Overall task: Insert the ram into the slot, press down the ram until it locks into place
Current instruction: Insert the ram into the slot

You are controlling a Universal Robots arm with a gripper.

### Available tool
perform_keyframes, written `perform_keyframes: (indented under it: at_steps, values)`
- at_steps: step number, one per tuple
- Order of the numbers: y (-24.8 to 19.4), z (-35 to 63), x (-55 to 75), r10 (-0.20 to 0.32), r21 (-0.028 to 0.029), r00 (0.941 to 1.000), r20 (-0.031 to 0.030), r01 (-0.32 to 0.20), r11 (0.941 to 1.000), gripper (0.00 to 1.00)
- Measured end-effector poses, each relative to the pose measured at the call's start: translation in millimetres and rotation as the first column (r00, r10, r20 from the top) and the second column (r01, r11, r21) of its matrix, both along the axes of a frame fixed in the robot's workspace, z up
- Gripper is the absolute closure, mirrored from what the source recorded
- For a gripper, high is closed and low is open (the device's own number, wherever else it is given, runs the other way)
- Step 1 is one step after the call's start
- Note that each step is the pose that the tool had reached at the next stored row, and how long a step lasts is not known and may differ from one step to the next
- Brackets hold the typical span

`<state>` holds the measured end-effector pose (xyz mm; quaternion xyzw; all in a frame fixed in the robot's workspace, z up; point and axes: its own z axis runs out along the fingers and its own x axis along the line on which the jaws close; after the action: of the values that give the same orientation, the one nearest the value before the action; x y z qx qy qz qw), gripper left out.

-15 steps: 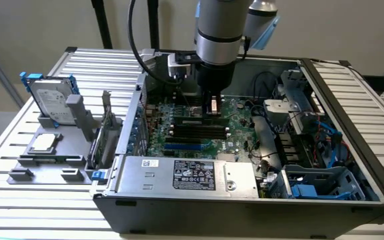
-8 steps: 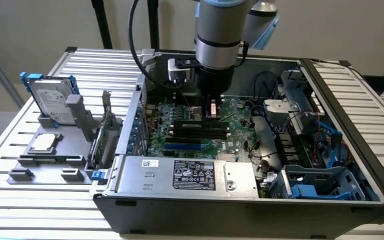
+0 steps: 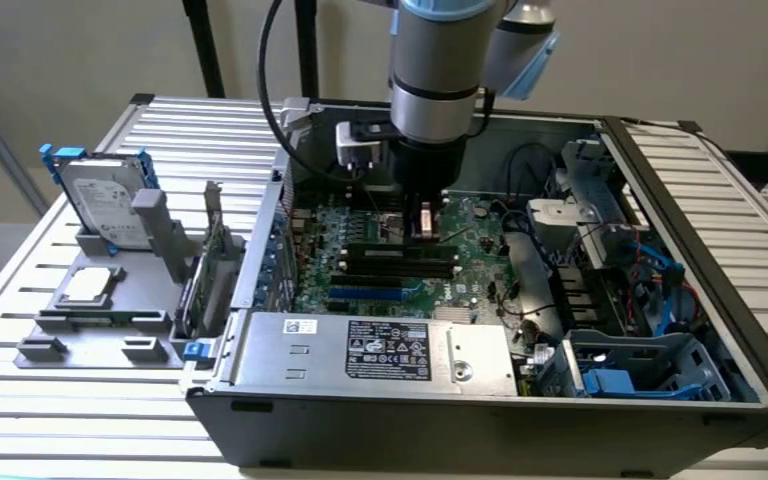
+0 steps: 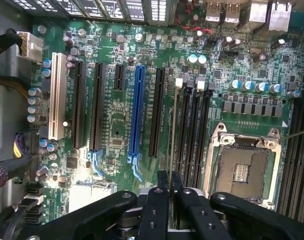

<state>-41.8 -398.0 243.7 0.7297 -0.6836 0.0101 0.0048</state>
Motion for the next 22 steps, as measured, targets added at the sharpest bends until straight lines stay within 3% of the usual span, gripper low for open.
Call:
perform_keyframes:
  at_steps: [4,17,22]
  values:
    - [1.6,-3.5,-0.1,-0.001,-0.0068,1.0,0.0,0.001,1.0,0.87]
    - [3.8,-11.3,0.0,-0.016,-0.0159,0.9999,0.0,0.016,0.9998,0.87]
    - [3.9,-12.8,-0.1,-0.016,-0.0162,0.9999,0.0002,0.016,0.9997,0.87]
